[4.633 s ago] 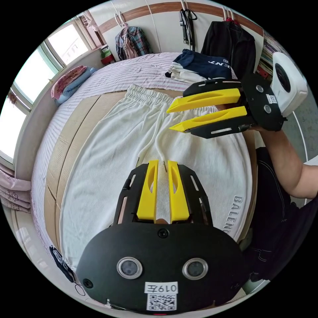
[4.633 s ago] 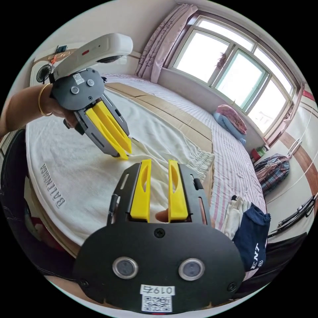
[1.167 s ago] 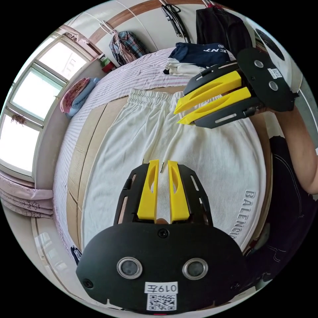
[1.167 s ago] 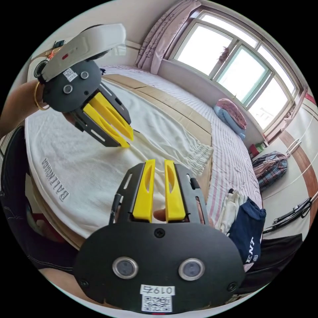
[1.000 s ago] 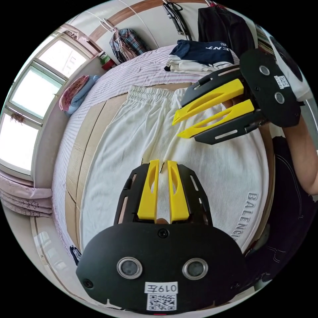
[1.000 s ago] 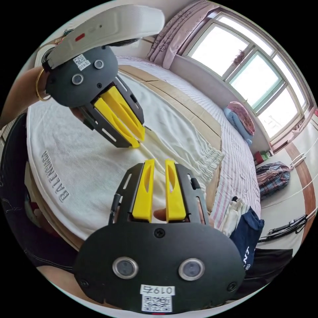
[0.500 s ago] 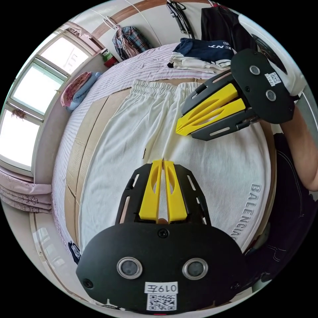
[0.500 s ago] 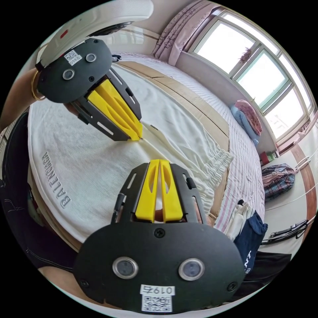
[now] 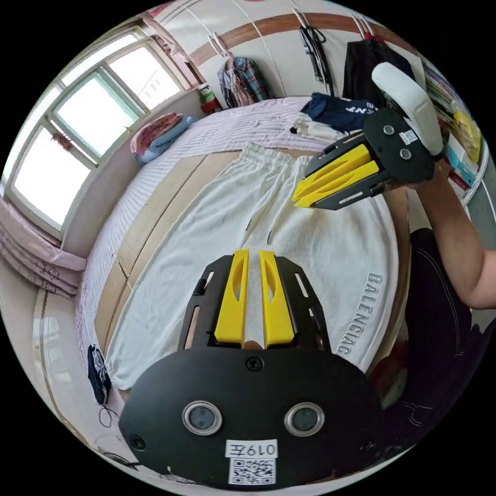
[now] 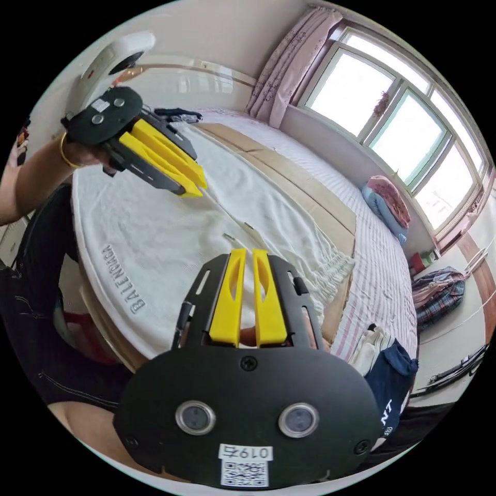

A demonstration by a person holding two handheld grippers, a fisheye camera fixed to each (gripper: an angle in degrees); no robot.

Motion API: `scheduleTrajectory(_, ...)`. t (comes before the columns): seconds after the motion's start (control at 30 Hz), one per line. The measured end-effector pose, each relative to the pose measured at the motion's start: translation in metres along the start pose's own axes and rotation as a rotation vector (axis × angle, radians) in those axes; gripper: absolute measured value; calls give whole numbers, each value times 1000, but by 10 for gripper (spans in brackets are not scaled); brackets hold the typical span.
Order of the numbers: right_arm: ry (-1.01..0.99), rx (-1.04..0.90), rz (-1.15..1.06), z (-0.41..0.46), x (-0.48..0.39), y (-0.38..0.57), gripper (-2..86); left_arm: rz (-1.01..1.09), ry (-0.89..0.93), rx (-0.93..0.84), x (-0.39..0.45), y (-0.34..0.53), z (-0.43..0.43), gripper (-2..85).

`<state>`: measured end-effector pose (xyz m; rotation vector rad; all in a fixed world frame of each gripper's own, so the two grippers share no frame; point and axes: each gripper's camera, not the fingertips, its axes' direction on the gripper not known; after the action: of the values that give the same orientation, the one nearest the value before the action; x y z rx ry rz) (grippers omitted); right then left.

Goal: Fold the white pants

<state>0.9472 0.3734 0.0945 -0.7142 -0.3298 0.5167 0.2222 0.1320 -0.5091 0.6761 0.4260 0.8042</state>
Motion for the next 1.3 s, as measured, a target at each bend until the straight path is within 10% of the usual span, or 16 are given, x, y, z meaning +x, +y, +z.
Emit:
scheduleTrajectory(0.27, -204, 692, 137, -75, -46, 35, 64, -478, -177, 147, 44, 250, -104, 10)
scheduleTrajectory(0.5, -472, 510, 241, 4, -162, 53, 82, -663, -152, 249, 37, 394, -143, 8)
scheduleTrajectory(0.73, -191, 282, 130, 40, -294, 44, 89, -488, 27, 276, 38, 469, -141, 9)
scheduleTrajectory(0.97, -155, 233, 130, 98, -316, -47, 83, -358, -261, 294, 14, 545, -172, 10)
scheduleTrajectory(1.3, -300, 249, -54, 203, -404, -215, 53, -1097, -432, 148, -72, 815, -195, 10)
